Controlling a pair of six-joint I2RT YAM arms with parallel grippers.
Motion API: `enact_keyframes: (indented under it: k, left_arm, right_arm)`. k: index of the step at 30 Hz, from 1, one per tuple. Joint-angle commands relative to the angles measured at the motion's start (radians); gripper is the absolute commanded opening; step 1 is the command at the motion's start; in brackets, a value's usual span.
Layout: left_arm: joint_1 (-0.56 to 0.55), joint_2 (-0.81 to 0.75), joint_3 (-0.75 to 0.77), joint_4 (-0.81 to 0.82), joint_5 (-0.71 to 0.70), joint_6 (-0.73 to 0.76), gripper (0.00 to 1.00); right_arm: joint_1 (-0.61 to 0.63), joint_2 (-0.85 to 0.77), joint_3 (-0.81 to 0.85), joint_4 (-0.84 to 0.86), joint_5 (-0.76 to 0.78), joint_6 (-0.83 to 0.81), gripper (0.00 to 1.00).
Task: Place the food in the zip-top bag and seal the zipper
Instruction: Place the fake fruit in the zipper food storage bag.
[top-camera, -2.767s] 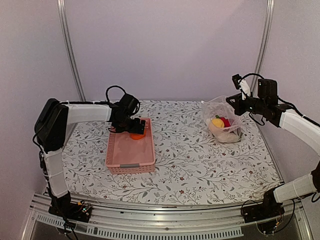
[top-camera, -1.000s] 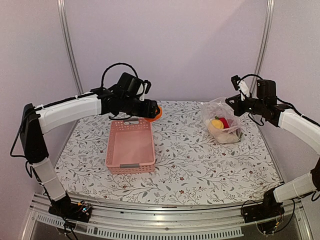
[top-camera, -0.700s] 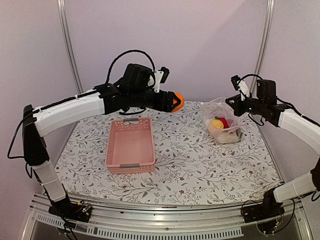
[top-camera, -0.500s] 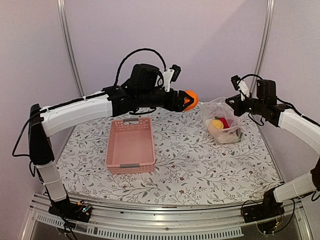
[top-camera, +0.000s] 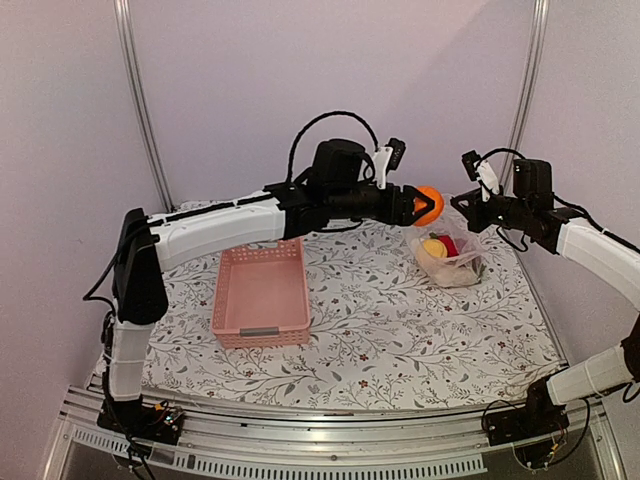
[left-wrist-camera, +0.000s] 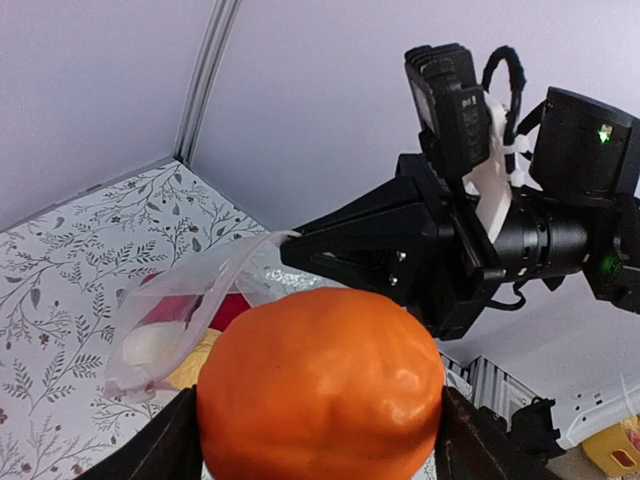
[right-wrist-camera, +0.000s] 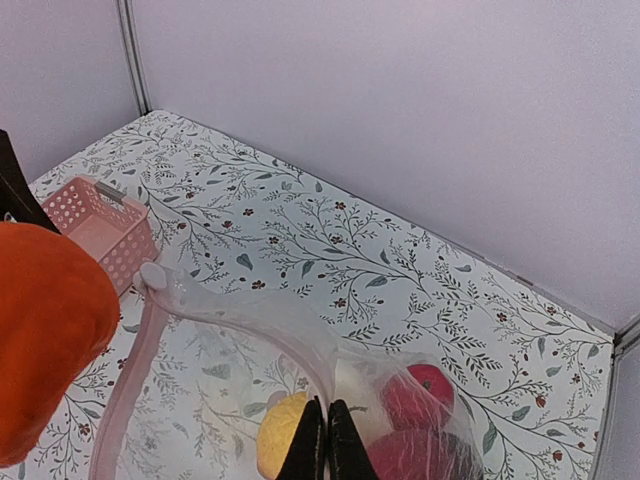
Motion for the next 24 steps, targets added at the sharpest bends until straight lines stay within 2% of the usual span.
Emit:
enact_keyframes:
  k: [1,10,16,17,18,24]
  left_arm:
    - [-0.030,0.087,0.114,0.016,-0.007,-0.097,0.67]
    - [-0.027,0.209,0.236,-0.017,-0.067,-0.214,0.68]
    - [-0.028,0.233,0.262,-0.038,-0.060,-0.227,0.83]
    - [-0.027,0.228,0.264,-0.042,-0.062,-0.221,0.97]
    - [-0.027,0.220,0.264,-0.047,-0.065,-0.214,0.99]
    - [-0.027,0.124,0.252,-0.065,-0.083,-0.125,1.00]
  right_arm:
    - [-0.003,-0.009,-0.001,-0.012,0.000,-0.006,0.00]
    - [-0.002,-0.015,-0.001,-0.012,-0.001,-0.005,0.00]
    - [-0.002,-0.017,-0.001,-0.012,0.003,-0.005,0.00]
    - [-0.003,-0.017,-0.001,-0.013,0.003,-0.006,0.00]
    - [-0.002,-0.017,-0.001,-0.012,0.004,-0.006,0.00]
    - [-0.002,-0.014,0.001,-0.014,0.000,-0.005,0.00]
